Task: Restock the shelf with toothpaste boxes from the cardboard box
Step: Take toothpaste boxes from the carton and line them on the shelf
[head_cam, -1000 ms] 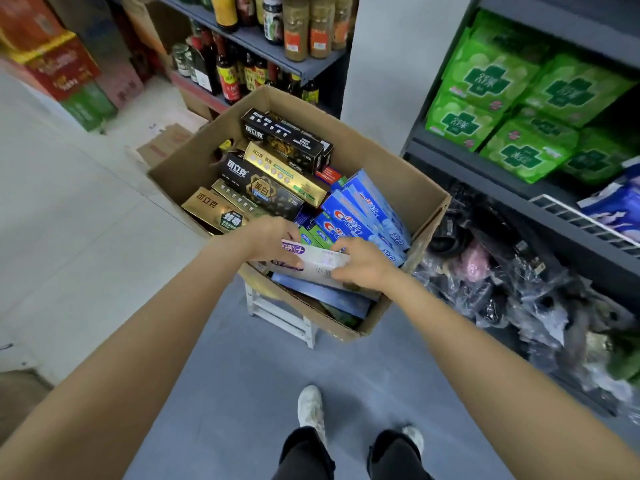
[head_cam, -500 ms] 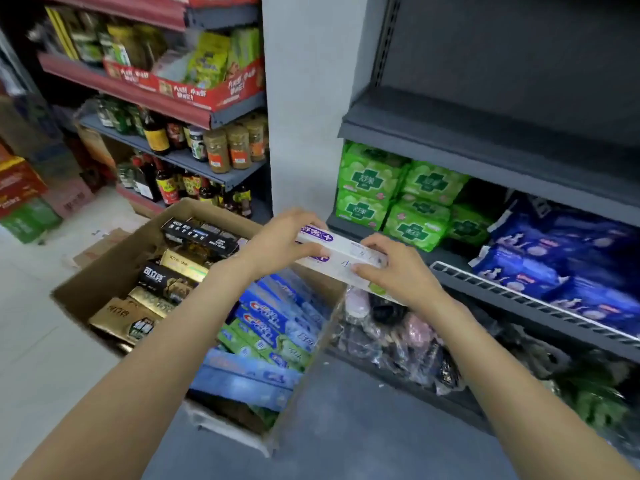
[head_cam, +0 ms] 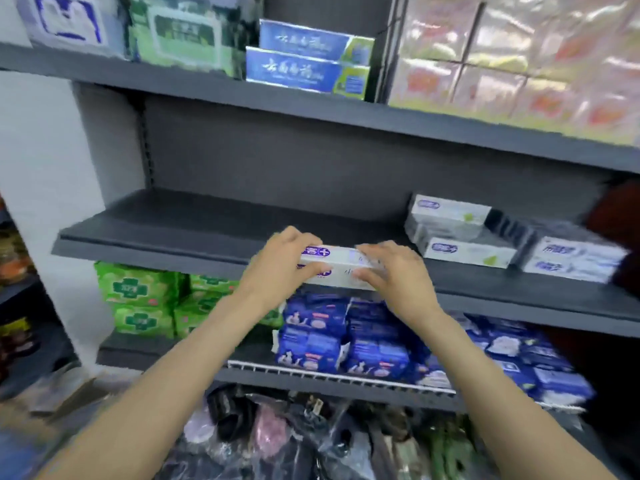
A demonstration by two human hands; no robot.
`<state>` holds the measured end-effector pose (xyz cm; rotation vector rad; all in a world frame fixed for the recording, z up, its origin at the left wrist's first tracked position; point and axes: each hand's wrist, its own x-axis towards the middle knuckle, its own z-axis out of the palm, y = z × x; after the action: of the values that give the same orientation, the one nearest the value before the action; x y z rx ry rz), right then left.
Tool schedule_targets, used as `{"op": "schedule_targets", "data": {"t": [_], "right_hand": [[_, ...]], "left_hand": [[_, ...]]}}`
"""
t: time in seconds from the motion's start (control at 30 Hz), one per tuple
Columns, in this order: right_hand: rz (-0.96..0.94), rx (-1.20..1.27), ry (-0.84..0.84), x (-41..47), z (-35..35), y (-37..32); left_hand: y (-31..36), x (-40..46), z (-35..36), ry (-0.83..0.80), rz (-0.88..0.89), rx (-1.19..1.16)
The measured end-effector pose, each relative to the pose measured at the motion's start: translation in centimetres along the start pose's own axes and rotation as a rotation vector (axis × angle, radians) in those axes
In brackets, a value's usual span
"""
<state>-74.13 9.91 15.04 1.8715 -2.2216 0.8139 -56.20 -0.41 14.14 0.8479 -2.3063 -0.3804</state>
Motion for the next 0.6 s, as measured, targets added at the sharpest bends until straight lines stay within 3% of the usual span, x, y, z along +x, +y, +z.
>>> {"op": "schedule_targets", "data": {"t": [0.27,0.6], "right_hand": [[0.122,-0.204,0.093,6.1,-4.5,15.2],[0.197,-0.295,0.101,16.4,-4.9,27.8]], "left_hand": [[7.7,13.8,10.0,-0.081,0.130,-0.011],[9.2,28.5,19.9,-0.121,0.067,0.016]]}}
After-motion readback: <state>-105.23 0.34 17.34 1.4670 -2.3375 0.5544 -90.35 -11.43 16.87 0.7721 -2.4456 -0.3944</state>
